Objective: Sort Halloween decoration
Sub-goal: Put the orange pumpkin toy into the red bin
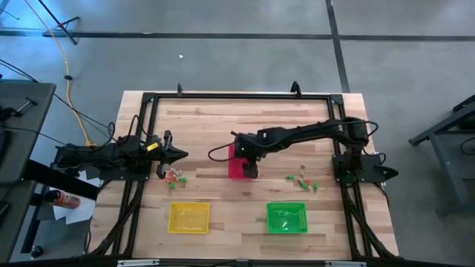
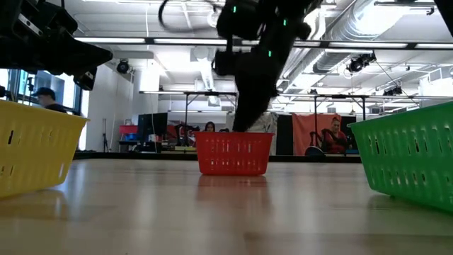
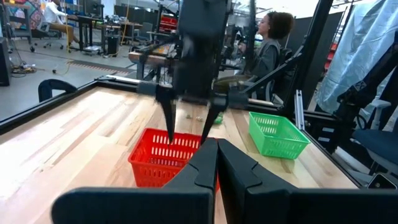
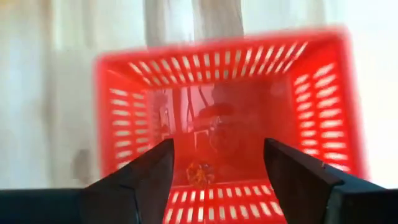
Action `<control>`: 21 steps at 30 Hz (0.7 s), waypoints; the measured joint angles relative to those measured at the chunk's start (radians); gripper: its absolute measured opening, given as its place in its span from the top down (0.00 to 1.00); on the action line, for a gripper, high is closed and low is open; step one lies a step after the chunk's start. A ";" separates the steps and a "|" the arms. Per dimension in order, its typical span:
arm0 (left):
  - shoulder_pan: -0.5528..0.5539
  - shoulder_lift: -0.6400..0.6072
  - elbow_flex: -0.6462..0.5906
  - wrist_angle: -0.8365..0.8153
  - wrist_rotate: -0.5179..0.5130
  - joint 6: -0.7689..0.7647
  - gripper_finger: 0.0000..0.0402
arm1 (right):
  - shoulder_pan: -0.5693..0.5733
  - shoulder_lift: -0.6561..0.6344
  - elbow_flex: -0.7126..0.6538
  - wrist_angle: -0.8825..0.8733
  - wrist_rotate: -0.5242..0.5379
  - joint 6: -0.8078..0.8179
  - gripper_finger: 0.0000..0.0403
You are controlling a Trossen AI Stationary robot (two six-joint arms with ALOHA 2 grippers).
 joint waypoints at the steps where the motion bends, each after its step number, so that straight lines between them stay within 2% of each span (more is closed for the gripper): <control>1: 0.000 0.000 0.000 0.000 0.000 0.000 1.00 | -0.001 -0.016 0.016 -0.015 -0.001 -0.006 0.40; 15: 0.000 0.000 0.000 0.018 0.000 -0.003 1.00 | -0.055 -0.339 0.041 -0.033 0.018 0.083 0.40; 21: 0.000 0.000 0.000 0.101 0.000 -0.120 1.00 | -0.049 -0.458 0.040 -0.103 0.051 0.132 0.40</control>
